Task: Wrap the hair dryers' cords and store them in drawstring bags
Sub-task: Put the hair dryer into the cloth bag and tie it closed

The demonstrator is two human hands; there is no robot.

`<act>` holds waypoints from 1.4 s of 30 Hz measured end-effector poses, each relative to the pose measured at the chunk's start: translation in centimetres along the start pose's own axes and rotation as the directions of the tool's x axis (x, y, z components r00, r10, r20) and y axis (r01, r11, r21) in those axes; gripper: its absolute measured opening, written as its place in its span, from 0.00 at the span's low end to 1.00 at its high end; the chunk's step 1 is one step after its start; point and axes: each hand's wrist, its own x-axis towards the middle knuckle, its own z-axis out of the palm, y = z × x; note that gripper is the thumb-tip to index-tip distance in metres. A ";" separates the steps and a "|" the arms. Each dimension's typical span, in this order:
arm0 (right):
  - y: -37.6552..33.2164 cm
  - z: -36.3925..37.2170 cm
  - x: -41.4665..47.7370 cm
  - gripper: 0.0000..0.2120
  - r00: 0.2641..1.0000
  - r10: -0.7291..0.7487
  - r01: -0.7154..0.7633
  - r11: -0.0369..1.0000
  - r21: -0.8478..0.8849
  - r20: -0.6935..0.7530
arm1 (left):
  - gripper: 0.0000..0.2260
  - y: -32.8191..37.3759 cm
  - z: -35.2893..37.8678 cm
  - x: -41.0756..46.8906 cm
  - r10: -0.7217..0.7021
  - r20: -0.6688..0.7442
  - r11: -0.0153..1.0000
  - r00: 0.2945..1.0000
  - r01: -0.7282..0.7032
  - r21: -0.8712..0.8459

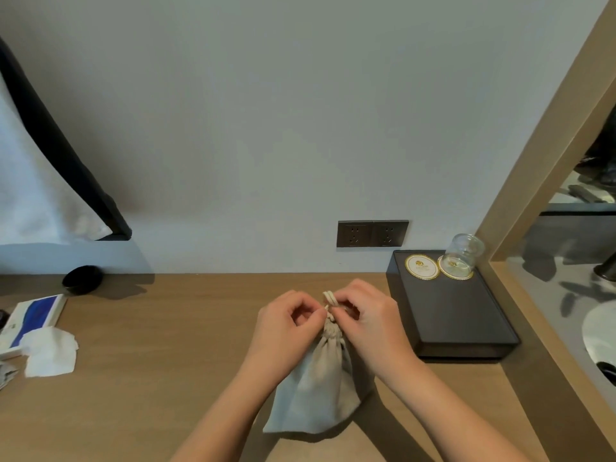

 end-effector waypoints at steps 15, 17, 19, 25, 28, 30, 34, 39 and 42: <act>1.3 -0.1 -1.5 0.05 0.990 0.035 0.001 0.967 0.256 -0.138 | 0.04 -1.0 0.8 0.2 -0.117 0.286 0.915 0.951 0.215 -0.342; 1.4 -0.1 -1.5 0.05 0.988 0.040 0.001 0.963 0.270 -0.146 | 0.04 -0.8 0.7 0.2 -0.109 0.302 0.911 0.947 0.217 -0.351; 1.3 -0.1 -1.6 0.07 0.988 0.048 -0.002 0.954 0.298 -0.148 | 0.05 -0.7 0.8 0.2 -0.111 0.342 0.914 0.933 0.232 -0.334; 1.3 0.0 -2.0 0.06 0.990 0.071 -0.024 0.940 0.340 -0.126 | 0.08 -0.4 1.4 -0.4 -0.207 0.276 0.827 0.939 0.319 -0.464; 1.6 0.0 -2.1 0.04 0.990 0.083 -0.036 0.935 0.352 -0.118 | 0.10 -0.5 1.1 -0.6 -0.217 0.306 0.756 0.927 0.358 -0.548; 1.7 0.0 -2.1 0.05 0.990 0.079 -0.031 0.932 0.362 -0.119 | 0.12 -0.6 0.9 -0.6 -0.219 0.320 0.718 0.922 0.374 -0.587; 1.8 0.1 -2.0 0.08 0.990 0.063 -0.013 0.930 0.368 -0.123 | 0.08 -0.6 0.7 -0.4 -0.248 0.309 0.717 0.918 0.389 -0.579; 1.9 0.1 -2.2 0.05 0.995 0.045 -0.009 0.930 0.366 -0.091 | 0.05 -0.2 0.6 0.1 -0.294 0.241 0.715 0.925 0.380 -0.587; 1.9 0.2 -2.1 0.06 0.995 0.047 -0.011 0.929 0.370 -0.088 | 0.08 0.2 0.6 0.3 -0.317 0.265 0.635 0.911 0.411 -0.654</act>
